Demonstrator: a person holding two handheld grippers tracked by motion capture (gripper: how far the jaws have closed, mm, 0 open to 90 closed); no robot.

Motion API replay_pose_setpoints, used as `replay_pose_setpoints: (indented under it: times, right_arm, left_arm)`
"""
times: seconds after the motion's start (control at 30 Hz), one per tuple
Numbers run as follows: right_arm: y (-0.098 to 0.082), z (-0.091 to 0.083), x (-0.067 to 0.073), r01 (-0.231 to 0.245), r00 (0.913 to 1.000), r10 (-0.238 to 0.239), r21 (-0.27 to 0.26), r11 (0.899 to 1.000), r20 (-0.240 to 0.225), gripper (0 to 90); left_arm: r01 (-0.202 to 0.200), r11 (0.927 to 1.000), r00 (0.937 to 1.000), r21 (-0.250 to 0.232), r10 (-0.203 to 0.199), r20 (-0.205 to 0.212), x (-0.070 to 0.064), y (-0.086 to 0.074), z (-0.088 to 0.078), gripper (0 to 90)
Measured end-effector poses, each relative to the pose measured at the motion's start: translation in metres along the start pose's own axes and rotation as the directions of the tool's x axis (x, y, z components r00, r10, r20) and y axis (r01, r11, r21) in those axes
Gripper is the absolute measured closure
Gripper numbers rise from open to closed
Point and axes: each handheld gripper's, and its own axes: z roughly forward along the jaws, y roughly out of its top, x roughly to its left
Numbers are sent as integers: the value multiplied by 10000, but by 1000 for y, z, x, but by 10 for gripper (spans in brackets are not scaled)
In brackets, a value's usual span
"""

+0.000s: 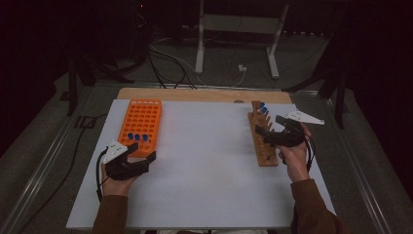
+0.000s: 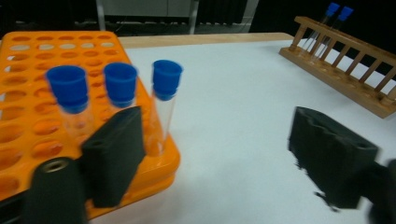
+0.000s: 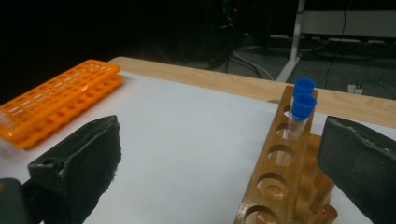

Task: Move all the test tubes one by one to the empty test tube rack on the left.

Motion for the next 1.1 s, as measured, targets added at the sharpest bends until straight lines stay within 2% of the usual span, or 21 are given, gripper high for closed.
replay_pose_setpoints:
  times: [0.03, 0.2, 0.33, 0.47, 0.57, 0.73, 0.87, 1.1]
  right_arm:
    - [1, 2, -2, -6, 10000, 5, 78, 10000, 34, 0]
    - [8, 11, -10, 132, 9995, -143, 371, 9992, 299, 8]
    - [15, 18, -17, 249, 9985, -273, 512, 9984, 481, 27]
    - [20, 24, -23, 371, 9980, -394, 455, 9983, 491, 41]
    - [23, 30, -25, 498, 9966, -536, 616, 9969, 621, 70]
    - [22, 45, -33, 344, 9957, -434, 1084, 9935, 818, 188]
    - [16, 55, -40, 299, 9945, -432, 1366, 9902, 950, 334]
    - [9, 65, -46, 289, 9907, -463, 1353, 9904, 1275, 520]
  left_arm:
    - [-13, 10000, 10000, -10, 13, 31, -2, 0, 0, 164]
    - [131, 9998, 9998, 115, -133, 131, -6, 1, 5, 13]
    - [66, 9999, 9997, 148, -69, 219, -8, 0, 6, 6]
    - [37, 9997, 9999, 243, -40, 118, -8, -1, 7, 6]
    - [28, 9995, 10000, 325, -30, 58, -8, -1, 8, 6]
    - [-12, 9990, 10000, 455, 10, 37, -9, -2, 10, 6]
    - [-87, 9986, 10000, 524, 85, 36, -10, -2, 11, 6]
    - [-69, 9985, 10000, 541, 68, 22, -10, -2, 12, 6]
